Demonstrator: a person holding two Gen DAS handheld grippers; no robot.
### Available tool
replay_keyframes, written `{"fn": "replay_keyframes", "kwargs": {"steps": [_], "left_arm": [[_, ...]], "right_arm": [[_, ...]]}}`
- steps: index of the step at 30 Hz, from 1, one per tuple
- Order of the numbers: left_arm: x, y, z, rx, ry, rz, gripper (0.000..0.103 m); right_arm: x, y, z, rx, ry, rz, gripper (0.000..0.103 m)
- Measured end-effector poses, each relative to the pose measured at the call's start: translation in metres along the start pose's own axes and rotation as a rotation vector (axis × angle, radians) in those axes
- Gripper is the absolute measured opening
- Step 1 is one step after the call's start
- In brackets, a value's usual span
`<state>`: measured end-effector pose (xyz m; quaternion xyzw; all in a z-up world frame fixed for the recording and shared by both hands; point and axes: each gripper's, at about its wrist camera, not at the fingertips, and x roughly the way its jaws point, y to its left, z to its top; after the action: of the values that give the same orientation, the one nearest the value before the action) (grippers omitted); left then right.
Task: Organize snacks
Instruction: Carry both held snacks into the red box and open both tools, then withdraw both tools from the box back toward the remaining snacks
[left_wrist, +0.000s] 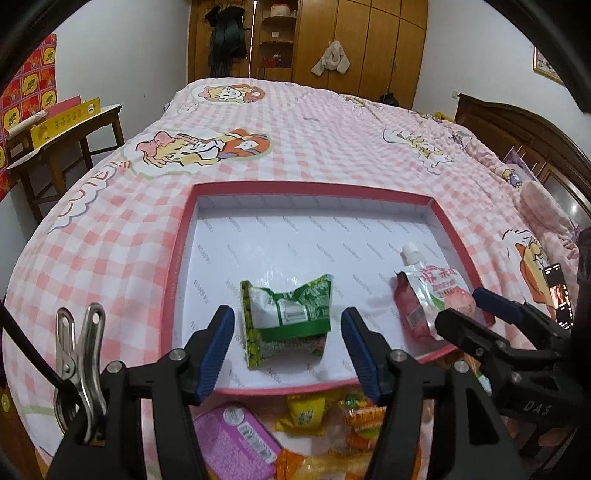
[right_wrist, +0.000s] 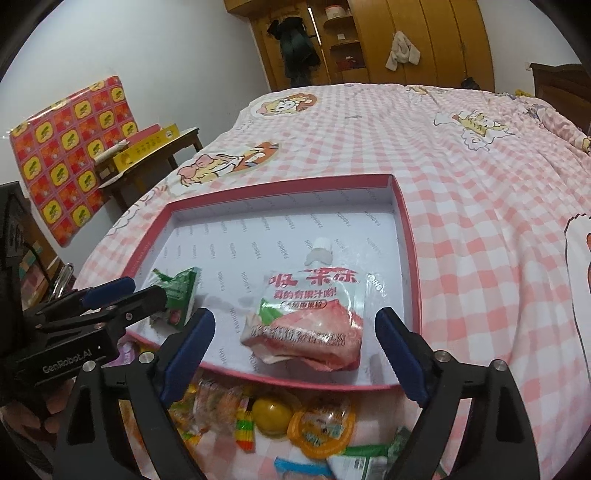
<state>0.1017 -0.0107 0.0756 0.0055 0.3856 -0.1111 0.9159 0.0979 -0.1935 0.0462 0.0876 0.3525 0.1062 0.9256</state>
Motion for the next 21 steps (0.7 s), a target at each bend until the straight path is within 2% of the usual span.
{"fn": "replay_keyframes", "kwargs": {"steps": [21], "left_arm": [[-0.051, 0.009, -0.045, -0.027, 0.013, 0.025, 0.064]], "right_arm": [[-0.045, 0.007, -0.034, -0.014, 0.003, 0.007, 0.09]]}}
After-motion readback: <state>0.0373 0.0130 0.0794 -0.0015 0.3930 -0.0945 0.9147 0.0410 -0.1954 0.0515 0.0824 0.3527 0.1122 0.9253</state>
